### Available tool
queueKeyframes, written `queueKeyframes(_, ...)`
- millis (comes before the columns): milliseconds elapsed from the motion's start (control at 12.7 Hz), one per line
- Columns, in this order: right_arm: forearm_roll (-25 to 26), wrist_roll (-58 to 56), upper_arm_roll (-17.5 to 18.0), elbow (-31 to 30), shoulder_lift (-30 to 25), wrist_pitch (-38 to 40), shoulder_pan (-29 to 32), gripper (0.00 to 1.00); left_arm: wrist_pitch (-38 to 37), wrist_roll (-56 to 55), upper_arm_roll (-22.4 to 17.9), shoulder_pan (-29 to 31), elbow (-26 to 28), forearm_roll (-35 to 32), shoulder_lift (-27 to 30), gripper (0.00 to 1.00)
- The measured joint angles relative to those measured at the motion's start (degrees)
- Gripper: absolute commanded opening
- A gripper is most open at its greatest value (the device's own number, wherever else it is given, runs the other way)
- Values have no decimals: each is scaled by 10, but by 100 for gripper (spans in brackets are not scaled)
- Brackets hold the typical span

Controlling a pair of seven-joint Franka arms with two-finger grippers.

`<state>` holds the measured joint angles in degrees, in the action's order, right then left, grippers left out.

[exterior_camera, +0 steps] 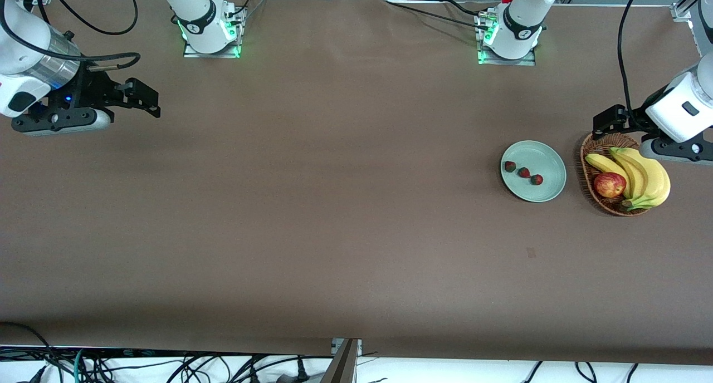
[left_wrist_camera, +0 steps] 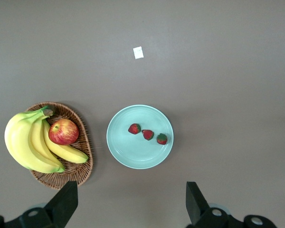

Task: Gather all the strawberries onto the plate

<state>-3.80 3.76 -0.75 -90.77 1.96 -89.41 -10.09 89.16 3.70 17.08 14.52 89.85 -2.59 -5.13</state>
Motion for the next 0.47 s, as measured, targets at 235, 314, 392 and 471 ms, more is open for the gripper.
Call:
queueKeyframes(235,0,0,0,1,0,0,0,99,3,0,-89,-90,33,5,26,100)
queueKeyframes(314,0,0,0,1,0,0,0,99,4,0,-115,-119,41,6,33,100)
queueKeyframes(392,0,0,0,1,0,0,0,99,5,-1,-127,-132,46,7,39,100)
queueKeyframes(471,0,0,0,1,0,0,0,99,5,-2,-129,-137,48,11,42,100)
